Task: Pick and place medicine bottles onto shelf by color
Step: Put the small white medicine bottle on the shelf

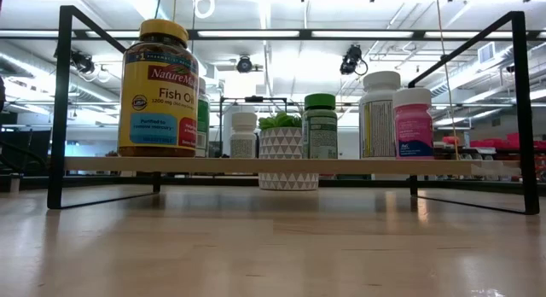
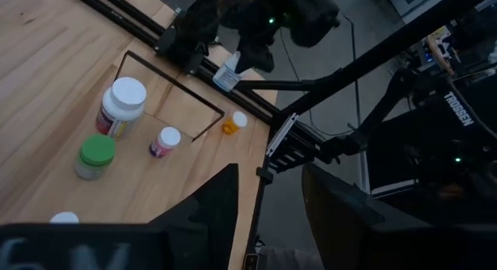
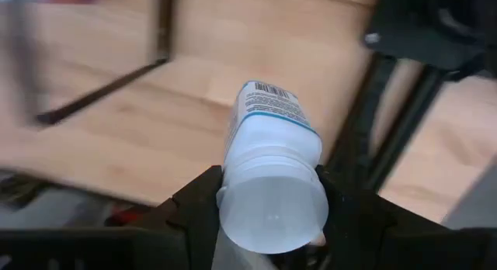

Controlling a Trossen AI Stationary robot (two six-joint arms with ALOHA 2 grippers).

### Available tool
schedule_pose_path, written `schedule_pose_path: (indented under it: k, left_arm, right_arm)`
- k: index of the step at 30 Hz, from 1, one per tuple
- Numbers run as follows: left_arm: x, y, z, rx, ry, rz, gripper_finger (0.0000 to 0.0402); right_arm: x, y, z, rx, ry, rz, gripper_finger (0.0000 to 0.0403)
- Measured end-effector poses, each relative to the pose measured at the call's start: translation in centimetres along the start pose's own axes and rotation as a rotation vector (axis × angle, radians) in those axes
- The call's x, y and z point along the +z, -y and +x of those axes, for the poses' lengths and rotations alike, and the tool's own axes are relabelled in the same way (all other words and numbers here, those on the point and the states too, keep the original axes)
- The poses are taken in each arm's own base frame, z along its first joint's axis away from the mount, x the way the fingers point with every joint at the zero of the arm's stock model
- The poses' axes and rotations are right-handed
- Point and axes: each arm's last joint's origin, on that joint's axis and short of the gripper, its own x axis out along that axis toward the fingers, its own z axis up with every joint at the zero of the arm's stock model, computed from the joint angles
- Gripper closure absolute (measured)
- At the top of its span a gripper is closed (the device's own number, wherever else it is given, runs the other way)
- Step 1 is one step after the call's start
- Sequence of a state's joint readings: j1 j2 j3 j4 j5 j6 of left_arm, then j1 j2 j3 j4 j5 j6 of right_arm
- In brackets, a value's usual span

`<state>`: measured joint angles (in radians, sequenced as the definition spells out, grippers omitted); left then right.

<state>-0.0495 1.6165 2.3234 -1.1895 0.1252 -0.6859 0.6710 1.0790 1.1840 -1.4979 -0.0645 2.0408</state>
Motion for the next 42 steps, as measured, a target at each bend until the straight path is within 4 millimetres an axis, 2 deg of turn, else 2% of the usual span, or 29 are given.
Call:
schedule_pose_path:
  k: [4,9,15,19,23,28,32,42]
  left_arm:
    - [0.1,0.1,0.0,-0.007,0.009,0.003,0.0256]
    - [0.4,-0.3,-0.1,0.008,0.019,0.034,0.0252]
    - [0.9,-1.0,-0.2,0.032,0.038,0.019,0.0239]
    - [0.9,-1.1,-0.2,0.040,0.036,0.017,0.0237]
    - [0.7,-1.3,-0.2,0.058,0.011,0.015,0.0237]
    - [0.3,-1.4,-0.9,0.075,-0.012,0.010,0.0237]
    - [0.2,-1.4,-1.6,0.072,-0.008,0.008,0.0237]
    - [0.1,-1.2,-2.9,0.051,0.019,0.013,0.0237]
  right_arm:
    - [0.2,-0.9,-2.4,0.102,-0.019,0.006,0.0210]
    - [0.1,-3.4,-5.0,0.170,-0.026,-0.062,0.0210]
    - [0.1,-7.6,-8.1,0.212,-0.014,-0.178,0.0210]
    - [0.7,-11.2,-9.1,0.257,0.026,-0.250,0.0211]
    - [2.0,-15.1,-7.9,0.219,0.064,-0.346,0.0211]
    - [4.1,-18.8,-4.4,0.104,0.070,-0.442,0.0211]
    - [5.4,-20.8,-2.0,0.038,0.064,-0.488,0.0210]
    - [8.2,-24.9,2.7,0.049,0.048,-0.603,0.0208]
